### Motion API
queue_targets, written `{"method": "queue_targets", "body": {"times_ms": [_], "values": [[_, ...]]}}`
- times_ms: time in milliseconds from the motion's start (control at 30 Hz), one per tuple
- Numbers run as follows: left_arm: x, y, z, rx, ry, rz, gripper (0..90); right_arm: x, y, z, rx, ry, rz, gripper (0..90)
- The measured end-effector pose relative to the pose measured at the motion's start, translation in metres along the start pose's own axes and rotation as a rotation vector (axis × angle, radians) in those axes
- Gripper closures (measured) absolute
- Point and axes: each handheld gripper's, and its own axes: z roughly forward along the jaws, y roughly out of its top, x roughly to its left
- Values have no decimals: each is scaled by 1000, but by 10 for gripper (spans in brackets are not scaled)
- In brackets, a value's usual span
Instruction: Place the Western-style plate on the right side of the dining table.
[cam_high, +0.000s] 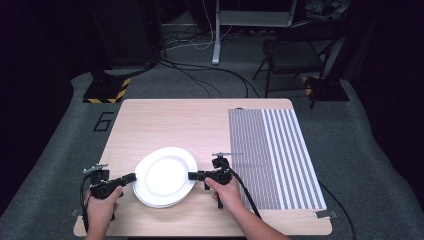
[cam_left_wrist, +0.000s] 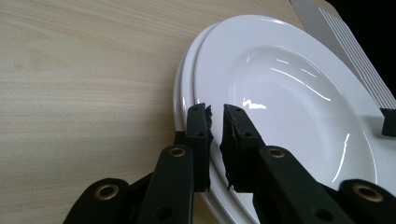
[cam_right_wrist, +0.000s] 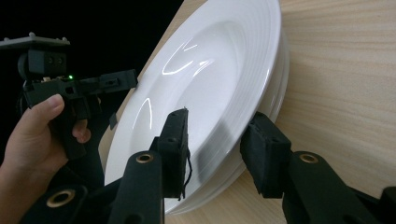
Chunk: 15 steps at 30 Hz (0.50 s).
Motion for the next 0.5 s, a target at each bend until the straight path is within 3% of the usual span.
{"method": "queue_targets", "body": {"times_ms": [367,500], "values": [[3,0,0,1,-12,1,813,0,-1,1,-4,-23,3,708],[1,0,0,3,-4,4,813,-1,0,2,-4,-16,50,732]]}}
